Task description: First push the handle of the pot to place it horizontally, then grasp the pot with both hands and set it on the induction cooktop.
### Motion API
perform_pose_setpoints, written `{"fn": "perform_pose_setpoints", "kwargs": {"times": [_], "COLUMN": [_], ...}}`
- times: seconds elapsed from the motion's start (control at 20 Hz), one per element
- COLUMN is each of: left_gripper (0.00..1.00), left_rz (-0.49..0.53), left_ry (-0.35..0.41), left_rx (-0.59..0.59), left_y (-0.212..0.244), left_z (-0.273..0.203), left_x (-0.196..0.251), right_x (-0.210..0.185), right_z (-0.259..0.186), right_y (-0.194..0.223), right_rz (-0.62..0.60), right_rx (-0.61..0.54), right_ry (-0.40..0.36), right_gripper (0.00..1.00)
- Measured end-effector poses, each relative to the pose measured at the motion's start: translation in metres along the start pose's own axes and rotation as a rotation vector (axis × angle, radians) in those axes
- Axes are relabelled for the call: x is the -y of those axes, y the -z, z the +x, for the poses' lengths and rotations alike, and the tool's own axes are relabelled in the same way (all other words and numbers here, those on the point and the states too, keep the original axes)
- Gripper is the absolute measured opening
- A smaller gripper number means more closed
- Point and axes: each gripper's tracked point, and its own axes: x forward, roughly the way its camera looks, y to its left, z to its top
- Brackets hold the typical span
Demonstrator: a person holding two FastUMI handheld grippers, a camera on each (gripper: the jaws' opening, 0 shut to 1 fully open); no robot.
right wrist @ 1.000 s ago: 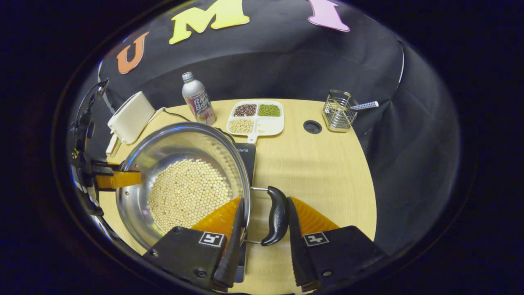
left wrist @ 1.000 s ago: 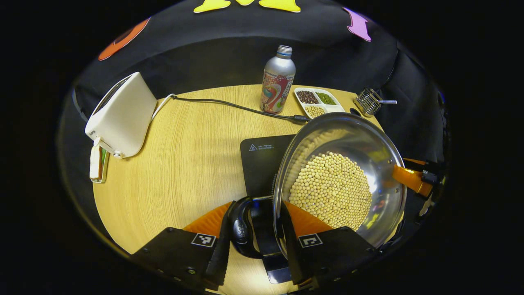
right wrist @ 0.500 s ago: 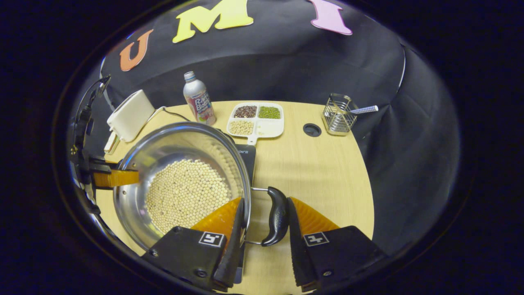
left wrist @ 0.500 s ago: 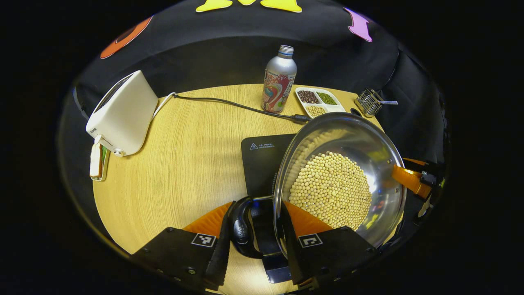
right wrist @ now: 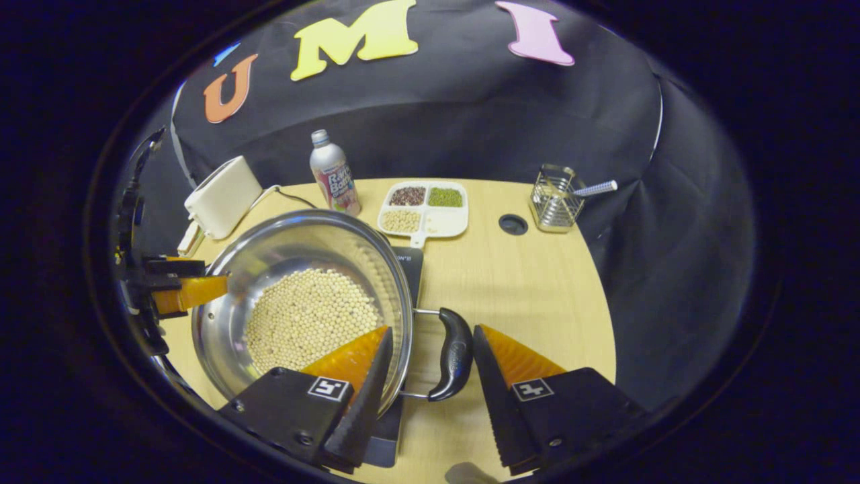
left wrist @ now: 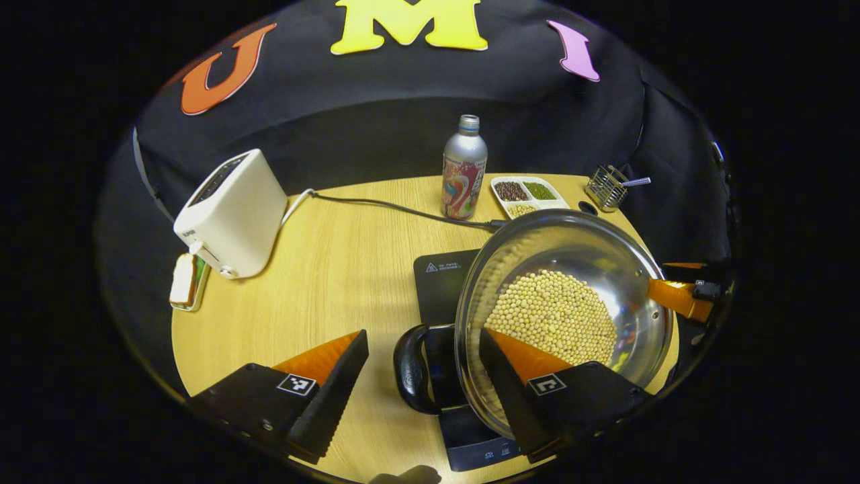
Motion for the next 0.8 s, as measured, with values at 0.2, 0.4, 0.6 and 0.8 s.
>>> {"fn": "perform_pose_setpoints", "kwargs": {"times": [0.2, 0.4, 0.6, 0.8], "left_gripper": [0.98, 0.98, 0.98, 0.98], "left_rz": [-0.027, -0.07, -0.092, -0.055], "left_ry": [-0.056, -0.093, -0.136, -0.191], "left_rx": [0.087, 0.152, 0.201, 0.247], "left_y": [-0.007, -0.008, -0.006, 0.001], "left_z": [-0.023, -0.045, -0.069, -0.098], "left_x": [-0.003, 0.003, 0.009, 0.019], "right_x": [-0.012, -0.016, -0.019, -0.035], "right_z": [-0.015, -0.029, -0.042, -0.059], "right_y": [-0.004, -0.001, 0.0, -0.003], "right_rz": [-0.027, -0.055, -0.051, -0.024], "right_rx": [0.064, 0.102, 0.134, 0.214], "right_ry": [-0.028, -0.036, -0.077, -0.173], "right_gripper": [0.77, 0.78, 0.77, 0.78]}}
